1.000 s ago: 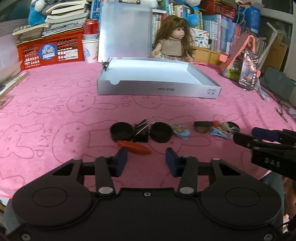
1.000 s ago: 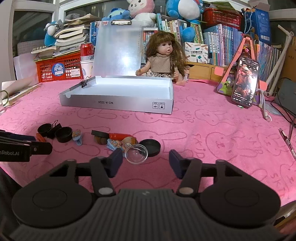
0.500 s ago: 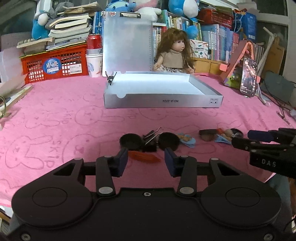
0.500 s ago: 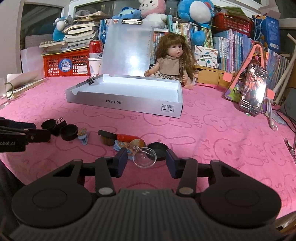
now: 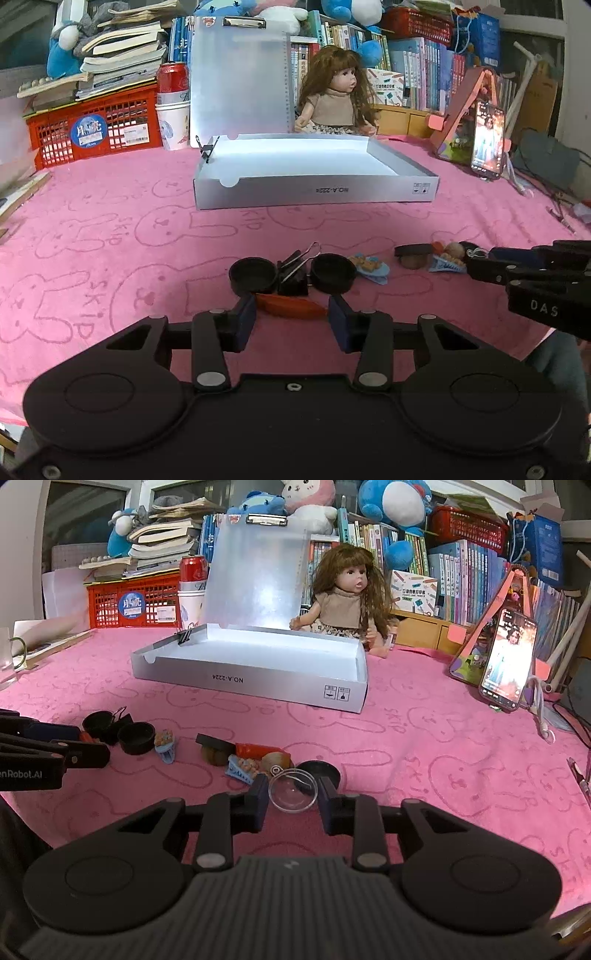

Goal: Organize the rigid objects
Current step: 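Grasp the orange stick with the left gripper while the right gripper grasps the clear round lid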

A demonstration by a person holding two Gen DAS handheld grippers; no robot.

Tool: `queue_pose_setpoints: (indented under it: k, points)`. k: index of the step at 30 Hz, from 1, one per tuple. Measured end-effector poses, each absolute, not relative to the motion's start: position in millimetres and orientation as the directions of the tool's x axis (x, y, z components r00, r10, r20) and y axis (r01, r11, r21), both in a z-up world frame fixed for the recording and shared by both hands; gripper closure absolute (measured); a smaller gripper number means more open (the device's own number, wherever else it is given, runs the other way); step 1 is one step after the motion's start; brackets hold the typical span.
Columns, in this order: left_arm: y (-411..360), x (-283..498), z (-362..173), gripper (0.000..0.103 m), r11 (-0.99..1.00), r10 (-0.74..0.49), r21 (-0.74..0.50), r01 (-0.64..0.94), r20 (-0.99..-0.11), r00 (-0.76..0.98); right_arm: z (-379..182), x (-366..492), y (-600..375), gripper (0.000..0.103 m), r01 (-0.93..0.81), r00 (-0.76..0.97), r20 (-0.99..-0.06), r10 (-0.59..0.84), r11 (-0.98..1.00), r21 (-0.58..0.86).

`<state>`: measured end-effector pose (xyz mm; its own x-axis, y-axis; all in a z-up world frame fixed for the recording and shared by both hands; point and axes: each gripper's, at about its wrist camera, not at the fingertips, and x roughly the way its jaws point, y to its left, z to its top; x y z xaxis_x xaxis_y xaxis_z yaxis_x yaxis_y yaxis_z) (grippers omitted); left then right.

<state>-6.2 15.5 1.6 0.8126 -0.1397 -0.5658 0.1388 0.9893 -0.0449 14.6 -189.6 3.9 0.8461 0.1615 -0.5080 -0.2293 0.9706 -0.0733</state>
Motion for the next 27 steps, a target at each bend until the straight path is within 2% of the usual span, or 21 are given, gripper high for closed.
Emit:
queue_pose_setpoints:
  k: [13, 27]
  points:
    - [12, -3, 33, 0.062, 0.991, -0.136, -0.064, 0.12, -0.531, 0.836, 18, 18, -198, 0.069, -0.2, 0.849, -0.504, 0.16, 0.979, -0.027]
    - [6, 84, 67, 0.062, 0.989, -0.15, -0.086, 0.124, -0.546, 0.824, 55, 84, -198, 0.069, -0.194, 0.843, -0.506, 0.181, 0.981, 0.027]
